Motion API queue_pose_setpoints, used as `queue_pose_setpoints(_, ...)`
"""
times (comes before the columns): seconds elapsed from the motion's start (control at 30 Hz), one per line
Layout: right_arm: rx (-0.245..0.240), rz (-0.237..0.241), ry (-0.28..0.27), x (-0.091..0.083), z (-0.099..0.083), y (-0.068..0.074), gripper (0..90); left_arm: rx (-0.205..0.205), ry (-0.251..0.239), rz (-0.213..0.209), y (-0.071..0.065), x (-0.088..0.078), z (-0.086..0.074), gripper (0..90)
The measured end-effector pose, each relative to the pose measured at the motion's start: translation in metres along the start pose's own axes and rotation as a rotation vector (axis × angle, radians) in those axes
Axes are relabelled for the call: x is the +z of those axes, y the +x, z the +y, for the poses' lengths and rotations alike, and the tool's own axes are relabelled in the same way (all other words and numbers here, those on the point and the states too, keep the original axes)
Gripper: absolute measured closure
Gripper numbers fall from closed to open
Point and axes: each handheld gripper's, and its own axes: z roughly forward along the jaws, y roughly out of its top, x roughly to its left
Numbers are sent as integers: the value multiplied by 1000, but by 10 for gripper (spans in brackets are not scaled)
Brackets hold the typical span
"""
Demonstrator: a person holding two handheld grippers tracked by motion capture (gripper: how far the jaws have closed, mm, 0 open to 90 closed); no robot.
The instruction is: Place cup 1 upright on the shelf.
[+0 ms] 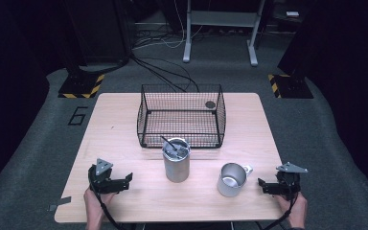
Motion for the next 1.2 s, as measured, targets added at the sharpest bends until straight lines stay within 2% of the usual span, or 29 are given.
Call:
queue_pose_setpoints(0.17, 0, -1, 0, 0, 0, 0, 0, 24, -9, -38, -11, 2, 8, 0)
queue_pose_setpoints(0.27, -3, -1, -1, 0, 0, 0, 0, 39, -23, -84, -22, 6, 15, 0)
queue_pose_setpoints(0.33, -3, -1, -1, 0, 0, 0, 0, 42, -22, -92, -24, 6, 16, 0)
queue_pose_setpoints(0.5, -3, -1, -1, 0, 0, 0, 0, 86, -23, -133, -38, 9, 26, 0)
queue_pose_setpoints(0.7, 0, -1, -4, 0, 0, 0, 0, 98, -36, -153, -46, 12, 32, 0)
queue_pose_setpoints(1.1, 8, -2, -2, 0, 0, 1, 0, 150, -46, -226, -68, 16, 48, 0)
queue_pose_setpoints(1.17, 7, -2, -2, 0, 0, 1, 0, 147, -53, -229, -71, 16, 49, 0)
queue_pose_setpoints(1.2, 8, -2, -3, 0, 0, 1, 0, 161, -54, -238, -73, 16, 52, 0)
